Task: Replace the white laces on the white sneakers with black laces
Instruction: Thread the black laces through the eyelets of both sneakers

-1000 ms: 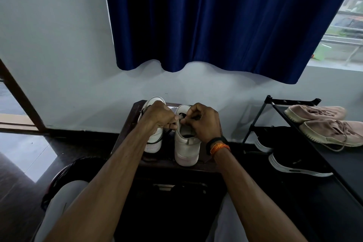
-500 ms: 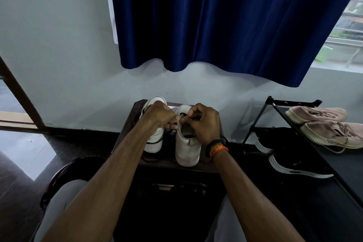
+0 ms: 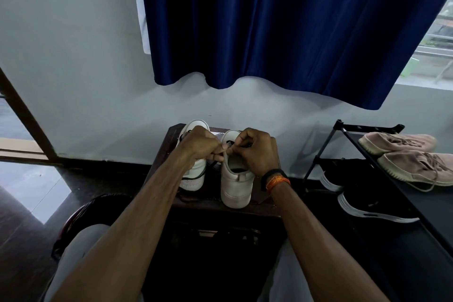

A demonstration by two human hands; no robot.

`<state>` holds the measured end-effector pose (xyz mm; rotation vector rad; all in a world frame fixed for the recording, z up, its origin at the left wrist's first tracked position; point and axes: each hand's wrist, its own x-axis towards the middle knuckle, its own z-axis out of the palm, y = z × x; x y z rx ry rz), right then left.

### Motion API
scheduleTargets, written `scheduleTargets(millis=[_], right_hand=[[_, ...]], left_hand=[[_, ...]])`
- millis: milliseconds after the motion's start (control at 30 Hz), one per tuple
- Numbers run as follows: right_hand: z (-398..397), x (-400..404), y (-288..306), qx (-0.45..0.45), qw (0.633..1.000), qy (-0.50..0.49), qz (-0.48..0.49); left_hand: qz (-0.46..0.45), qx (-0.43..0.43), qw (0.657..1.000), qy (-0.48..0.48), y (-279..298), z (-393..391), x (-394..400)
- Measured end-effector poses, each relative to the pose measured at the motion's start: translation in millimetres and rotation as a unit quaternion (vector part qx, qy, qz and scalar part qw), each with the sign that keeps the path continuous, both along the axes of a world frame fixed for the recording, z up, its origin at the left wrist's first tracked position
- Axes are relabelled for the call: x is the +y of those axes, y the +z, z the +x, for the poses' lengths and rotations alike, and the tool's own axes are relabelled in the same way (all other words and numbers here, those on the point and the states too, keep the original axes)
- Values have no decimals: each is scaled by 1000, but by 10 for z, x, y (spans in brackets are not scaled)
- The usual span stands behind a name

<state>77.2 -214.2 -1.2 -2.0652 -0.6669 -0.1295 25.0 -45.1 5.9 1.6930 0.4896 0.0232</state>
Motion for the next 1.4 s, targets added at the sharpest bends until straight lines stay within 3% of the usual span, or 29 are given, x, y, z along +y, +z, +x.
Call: scheduleTargets(millis=[533, 800, 1067, 1300, 1400], right_hand=[[48, -63, -16, 63, 996, 53, 36], [74, -96, -29, 78, 993, 73, 57], [170, -146, -66, 32, 996, 81, -8], [124, -153, -98, -58, 998, 4, -39], [101, -152, -132, -52, 997, -52, -22]], left_hand=[[20, -32, 998, -52, 57, -122, 5], [158, -77, 977, -123, 84, -197, 4], [301, -118, 932, -162, 89, -242, -38], [453, -204, 860, -120, 64, -253, 106], [443, -203, 870, -74, 75, -321, 213]])
